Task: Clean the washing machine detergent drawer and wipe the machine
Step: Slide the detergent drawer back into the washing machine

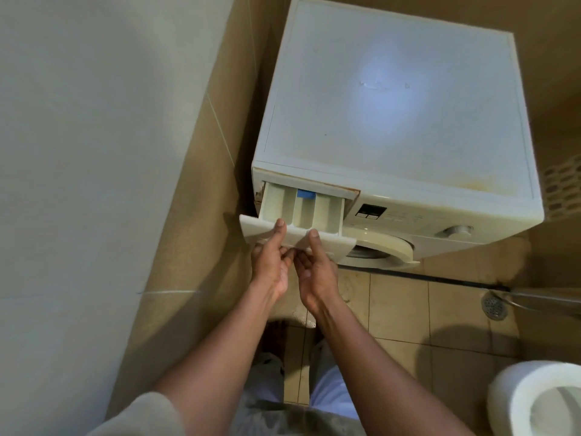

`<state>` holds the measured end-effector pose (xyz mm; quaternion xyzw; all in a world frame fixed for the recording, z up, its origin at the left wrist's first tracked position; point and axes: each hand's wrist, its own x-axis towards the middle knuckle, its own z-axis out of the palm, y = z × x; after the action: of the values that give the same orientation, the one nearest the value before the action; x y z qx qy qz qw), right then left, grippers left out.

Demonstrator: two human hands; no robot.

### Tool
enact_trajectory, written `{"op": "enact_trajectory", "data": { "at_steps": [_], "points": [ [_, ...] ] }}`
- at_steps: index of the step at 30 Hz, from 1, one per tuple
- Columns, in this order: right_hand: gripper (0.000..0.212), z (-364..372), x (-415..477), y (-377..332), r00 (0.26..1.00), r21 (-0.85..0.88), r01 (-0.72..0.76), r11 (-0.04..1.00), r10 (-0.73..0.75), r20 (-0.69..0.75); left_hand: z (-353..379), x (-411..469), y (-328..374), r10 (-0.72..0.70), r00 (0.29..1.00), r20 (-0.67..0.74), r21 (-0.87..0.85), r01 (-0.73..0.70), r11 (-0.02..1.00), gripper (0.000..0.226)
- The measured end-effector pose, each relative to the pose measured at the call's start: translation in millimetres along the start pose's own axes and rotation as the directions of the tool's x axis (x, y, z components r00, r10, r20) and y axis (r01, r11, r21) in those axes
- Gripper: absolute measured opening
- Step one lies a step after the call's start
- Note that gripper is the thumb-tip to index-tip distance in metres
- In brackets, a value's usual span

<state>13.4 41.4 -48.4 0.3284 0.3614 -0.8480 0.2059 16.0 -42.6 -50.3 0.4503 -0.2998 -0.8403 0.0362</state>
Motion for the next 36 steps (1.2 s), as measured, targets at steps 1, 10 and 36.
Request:
{"op": "enact_trajectory", "data": {
  "at_steps": [1, 10, 36],
  "points": [
    [0.052, 7, 7, -5, 1.000, -0.015, 0.003, 1.000, -0.003, 0.008, 8, 7, 5, -0.002, 1.000, 0.003, 0.001, 0.002, 1.000, 0.047],
    [0.054, 49, 76, -48, 0.999, -0.128, -0.020, 0.992, 0.023, 0.022, 61, 74, 35, -0.006, 0.998, 0.065, 0.117, -0.002, 0.993, 0.059],
    [0.047, -5, -2, -16, 0.995, -0.155, -0.061, 0.986, 0.071, 0.063, 5, -5, 4, -0.010, 1.000, -0.013, 0.054, 0.010, 0.998, 0.048]
  ]
}}
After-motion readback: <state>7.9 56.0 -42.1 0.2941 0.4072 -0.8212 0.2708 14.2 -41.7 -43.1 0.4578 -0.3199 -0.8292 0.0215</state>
